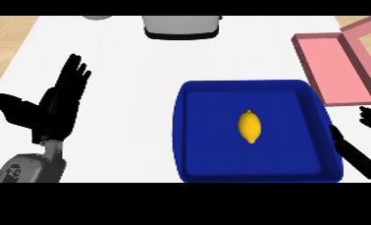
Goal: Pick the lemon from the tray and place it in the cardboard box
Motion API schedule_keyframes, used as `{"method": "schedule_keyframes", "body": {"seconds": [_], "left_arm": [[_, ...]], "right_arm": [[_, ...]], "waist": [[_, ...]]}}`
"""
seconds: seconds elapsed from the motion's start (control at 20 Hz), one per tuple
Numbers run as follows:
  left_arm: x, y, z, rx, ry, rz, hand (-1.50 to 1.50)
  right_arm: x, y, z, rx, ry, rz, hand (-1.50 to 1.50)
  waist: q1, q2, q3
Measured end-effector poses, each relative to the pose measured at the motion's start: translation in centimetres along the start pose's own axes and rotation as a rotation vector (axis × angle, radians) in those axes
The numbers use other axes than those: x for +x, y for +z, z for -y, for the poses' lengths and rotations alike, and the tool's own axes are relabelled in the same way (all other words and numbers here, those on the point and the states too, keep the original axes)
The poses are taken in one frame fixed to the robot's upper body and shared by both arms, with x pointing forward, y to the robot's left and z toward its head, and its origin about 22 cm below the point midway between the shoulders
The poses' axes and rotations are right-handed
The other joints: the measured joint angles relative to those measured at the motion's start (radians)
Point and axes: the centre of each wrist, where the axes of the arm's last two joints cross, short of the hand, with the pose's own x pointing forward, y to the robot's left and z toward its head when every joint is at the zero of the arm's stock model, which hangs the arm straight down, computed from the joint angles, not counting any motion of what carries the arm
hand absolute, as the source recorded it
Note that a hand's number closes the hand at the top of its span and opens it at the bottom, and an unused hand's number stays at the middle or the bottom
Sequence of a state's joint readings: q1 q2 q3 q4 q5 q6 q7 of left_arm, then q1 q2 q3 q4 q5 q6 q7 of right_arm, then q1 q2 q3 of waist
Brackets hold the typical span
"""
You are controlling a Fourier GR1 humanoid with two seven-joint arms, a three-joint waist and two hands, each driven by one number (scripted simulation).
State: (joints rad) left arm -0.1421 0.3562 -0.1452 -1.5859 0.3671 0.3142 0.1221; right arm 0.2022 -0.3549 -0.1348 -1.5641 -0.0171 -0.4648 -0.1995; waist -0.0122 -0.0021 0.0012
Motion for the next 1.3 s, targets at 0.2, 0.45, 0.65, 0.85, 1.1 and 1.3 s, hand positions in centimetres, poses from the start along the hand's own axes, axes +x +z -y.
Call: {"method": "schedule_keyframes", "body": {"seconds": [0.2, 0.45, 0.65, 0.85, 1.1, 1.3], "left_arm": [[0.0, 0.9, -0.1, 0.005, 0.003, 0.006, 0.0], [-0.3, 1.2, 0.2, 0.006, -0.001, 0.01, 0.0], [0.2, 1.0, 0.1, -0.002, 0.002, 0.013, 0.0], [0.2, 1.1, 0.4, -0.003, 0.004, 0.01, 0.0], [0.1, 0.6, 0.2, -0.003, 0.004, 0.012, 0.0], [-0.2, 1.0, 0.2, -0.003, 0.0, 0.01, 0.0]], "right_arm": [[1.1, 0.0, 2.1, 0.087, 0.115, 0.062, -1.5], [3.8, 0.0, 3.9, 0.328, 0.307, 0.025, -1.5], [7.4, -0.4, 3.8, 0.504, 0.392, -0.059, -1.5], [11.8, -0.5, 2.5, 0.588, 0.4, -0.111, -1.5], [14.7, 0.0, 0.1, 0.644, 0.356, -0.122, -1.5], [16.2, 0.1, -1.8, 0.665, 0.344, -0.13, -1.5]], "waist": [[0.006, 0.0, -0.001], [0.009, 0.001, -0.005], [0.015, 0.002, -0.005], [0.016, 0.002, -0.004], [0.015, 0.002, -0.003], [0.016, 0.002, -0.002]]}}
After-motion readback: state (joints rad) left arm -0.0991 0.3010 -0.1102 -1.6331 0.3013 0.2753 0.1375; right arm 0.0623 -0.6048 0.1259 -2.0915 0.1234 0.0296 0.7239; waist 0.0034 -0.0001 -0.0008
